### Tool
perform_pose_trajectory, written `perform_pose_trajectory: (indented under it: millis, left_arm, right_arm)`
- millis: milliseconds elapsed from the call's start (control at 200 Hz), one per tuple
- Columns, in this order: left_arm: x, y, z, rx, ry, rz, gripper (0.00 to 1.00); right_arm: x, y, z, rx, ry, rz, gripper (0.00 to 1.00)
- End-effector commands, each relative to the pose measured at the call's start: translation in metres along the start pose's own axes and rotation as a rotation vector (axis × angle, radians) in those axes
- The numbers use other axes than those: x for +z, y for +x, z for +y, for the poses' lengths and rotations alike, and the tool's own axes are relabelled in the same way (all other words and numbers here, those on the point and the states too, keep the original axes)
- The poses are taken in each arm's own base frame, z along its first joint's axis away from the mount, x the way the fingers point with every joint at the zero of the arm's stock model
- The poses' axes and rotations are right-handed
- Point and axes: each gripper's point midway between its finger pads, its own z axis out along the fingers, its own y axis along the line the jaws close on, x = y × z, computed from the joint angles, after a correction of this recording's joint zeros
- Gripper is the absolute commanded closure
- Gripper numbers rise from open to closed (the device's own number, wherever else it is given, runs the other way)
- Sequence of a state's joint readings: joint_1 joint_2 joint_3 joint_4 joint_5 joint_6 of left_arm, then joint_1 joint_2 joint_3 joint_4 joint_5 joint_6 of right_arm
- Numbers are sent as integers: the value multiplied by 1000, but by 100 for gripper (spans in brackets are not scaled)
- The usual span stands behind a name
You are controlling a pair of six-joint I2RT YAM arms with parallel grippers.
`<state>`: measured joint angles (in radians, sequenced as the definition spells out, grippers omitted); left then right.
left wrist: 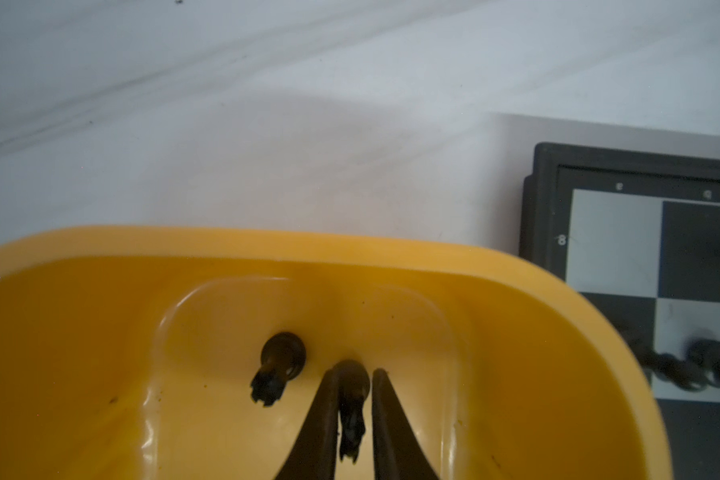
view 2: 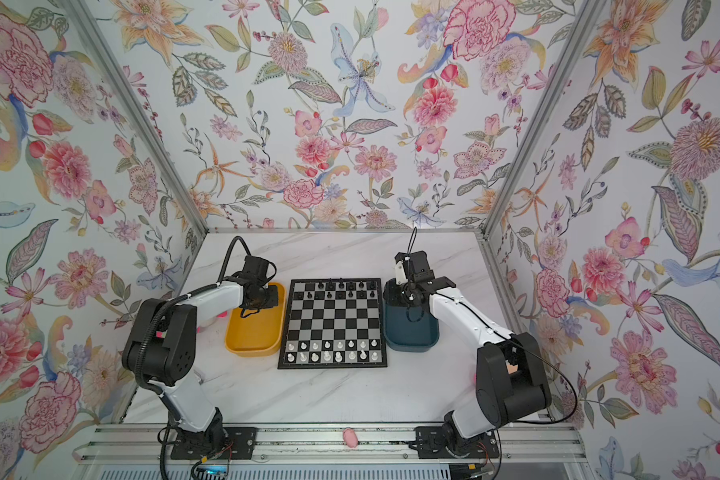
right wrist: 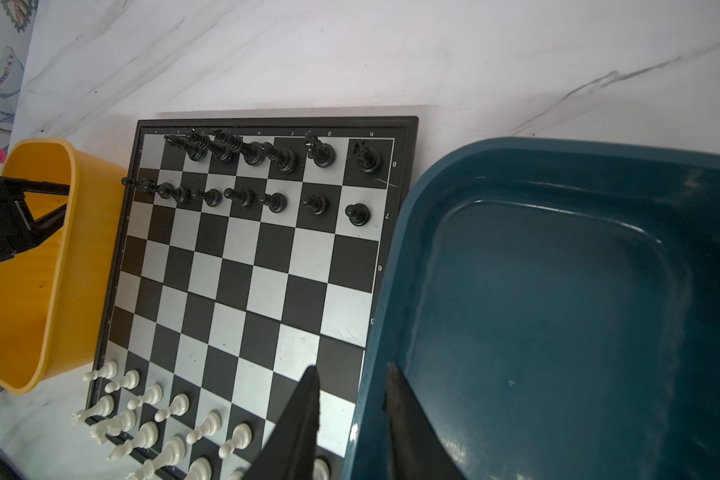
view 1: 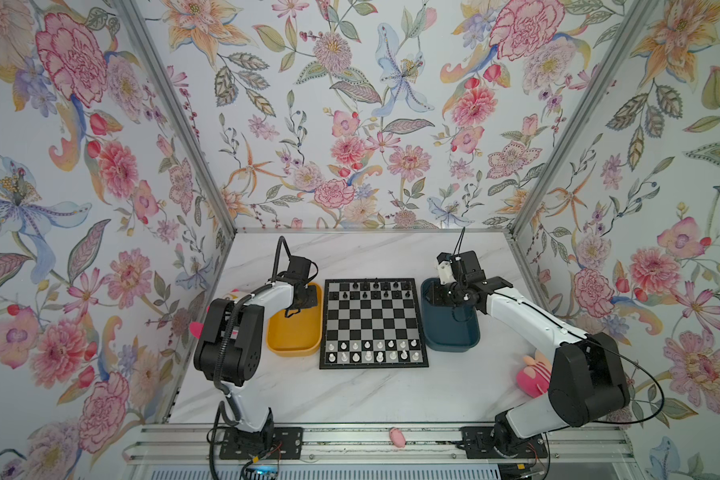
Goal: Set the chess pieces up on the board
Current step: 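Close the left gripper on the black piece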
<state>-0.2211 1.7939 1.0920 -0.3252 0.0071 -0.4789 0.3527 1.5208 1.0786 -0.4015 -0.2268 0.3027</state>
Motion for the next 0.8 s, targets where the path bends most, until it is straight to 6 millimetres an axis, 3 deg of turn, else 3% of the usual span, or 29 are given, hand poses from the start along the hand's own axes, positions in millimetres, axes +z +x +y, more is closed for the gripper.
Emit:
perform_pose_trajectory:
  millis: [0, 445, 791]
  left_arm:
    - [0, 7, 4, 18, -33, 27, 83]
    - [-9, 3, 5, 16, -40, 17, 98]
    - [-76, -45, -22, 69, -33, -120, 100]
  right_arm:
    - [7, 5, -2, 12, -2, 19, 71]
    - [5, 6, -3, 13, 2, 15, 71]
    - [-3, 4, -2, 8, 0, -4, 71]
